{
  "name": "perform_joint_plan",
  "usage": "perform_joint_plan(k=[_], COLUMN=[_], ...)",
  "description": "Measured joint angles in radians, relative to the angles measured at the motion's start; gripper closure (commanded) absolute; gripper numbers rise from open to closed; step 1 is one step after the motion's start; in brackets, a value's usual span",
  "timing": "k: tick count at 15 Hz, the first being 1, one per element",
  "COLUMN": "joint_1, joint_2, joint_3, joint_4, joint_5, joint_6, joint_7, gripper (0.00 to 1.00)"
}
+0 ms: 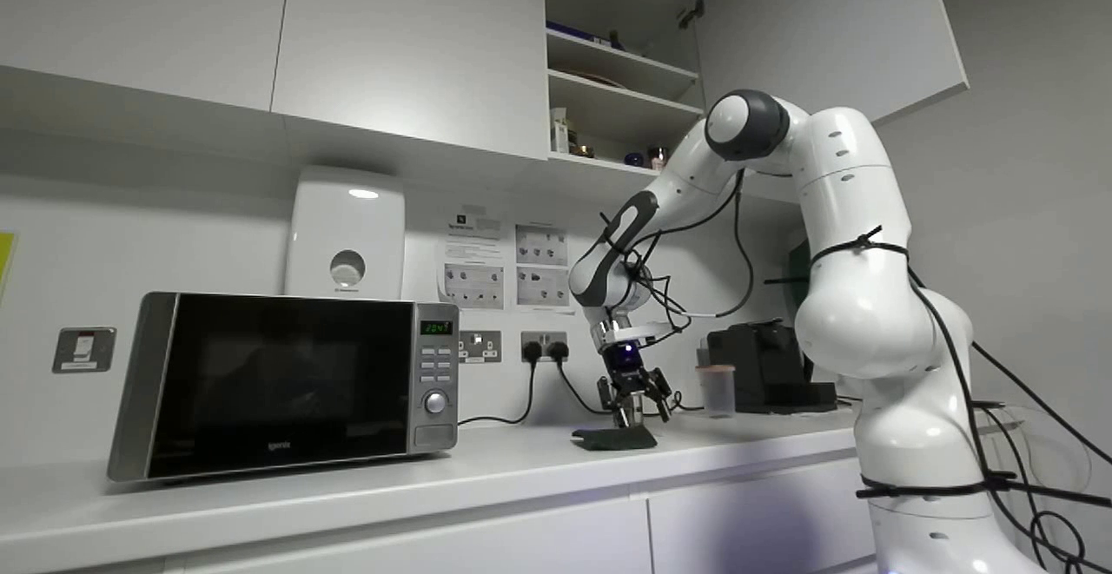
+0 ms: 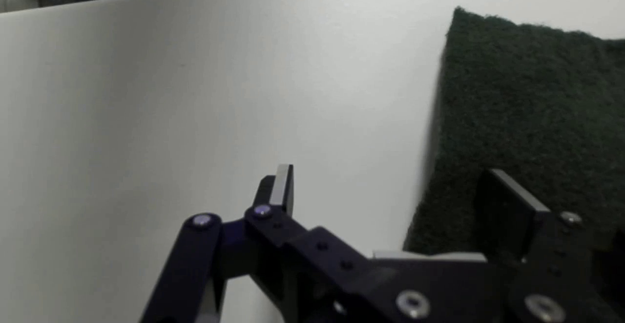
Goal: Wipe the counter with the towel
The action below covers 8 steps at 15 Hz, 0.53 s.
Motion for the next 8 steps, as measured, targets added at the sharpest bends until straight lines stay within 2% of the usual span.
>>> perform_joint_plan(k=[3, 8], joint_1=[0.001, -0.008], joint_2=[-0.031, -0.099], joint_3=[0.0, -0.004], joint_4=[0.001, 0.001], joint_5=[-0.024, 0.048], joint_6=[-0.032, -0.034], joint_7=[-0.017, -0.133], gripper=[0.0, 0.0])
